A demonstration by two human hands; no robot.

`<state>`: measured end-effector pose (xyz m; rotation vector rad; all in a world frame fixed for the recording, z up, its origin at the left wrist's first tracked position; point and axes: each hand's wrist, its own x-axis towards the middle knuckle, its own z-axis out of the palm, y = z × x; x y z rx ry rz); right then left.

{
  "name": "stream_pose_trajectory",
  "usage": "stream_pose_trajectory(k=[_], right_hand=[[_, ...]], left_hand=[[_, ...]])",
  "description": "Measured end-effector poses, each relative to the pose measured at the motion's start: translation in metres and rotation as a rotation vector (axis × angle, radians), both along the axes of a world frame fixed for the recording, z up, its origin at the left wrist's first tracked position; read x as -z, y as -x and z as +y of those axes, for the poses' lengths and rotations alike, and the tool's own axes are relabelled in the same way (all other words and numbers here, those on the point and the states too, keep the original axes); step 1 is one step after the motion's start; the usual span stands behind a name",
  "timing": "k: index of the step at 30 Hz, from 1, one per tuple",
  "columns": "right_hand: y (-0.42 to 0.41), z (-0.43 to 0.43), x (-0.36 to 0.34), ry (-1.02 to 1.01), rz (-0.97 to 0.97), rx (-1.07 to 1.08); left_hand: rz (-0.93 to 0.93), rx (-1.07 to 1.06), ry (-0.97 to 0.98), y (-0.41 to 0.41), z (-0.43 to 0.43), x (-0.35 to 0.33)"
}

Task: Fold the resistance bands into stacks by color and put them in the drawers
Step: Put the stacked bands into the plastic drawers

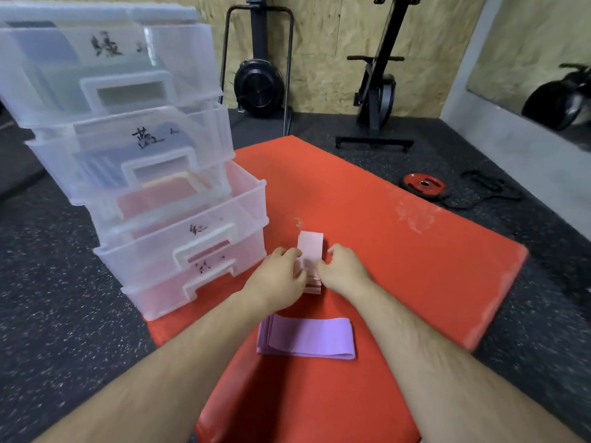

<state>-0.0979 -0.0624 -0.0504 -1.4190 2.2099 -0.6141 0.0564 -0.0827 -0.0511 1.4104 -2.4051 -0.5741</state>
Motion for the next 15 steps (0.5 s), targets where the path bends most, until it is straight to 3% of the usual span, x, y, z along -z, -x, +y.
stream_pose_trajectory(k=[10, 15], right_hand=[[-0.008, -0.022, -0.003, -0.068, -0.502, 0.246], [-0.016, -0.012, -0.007, -0.008, -0.435, 0.116]], left_hand=[[0.266, -0.159, -0.332, 0.012, -0.010, 0.005], [0.305, -0.159, -0.394, 0.006, -0.005, -0.001]])
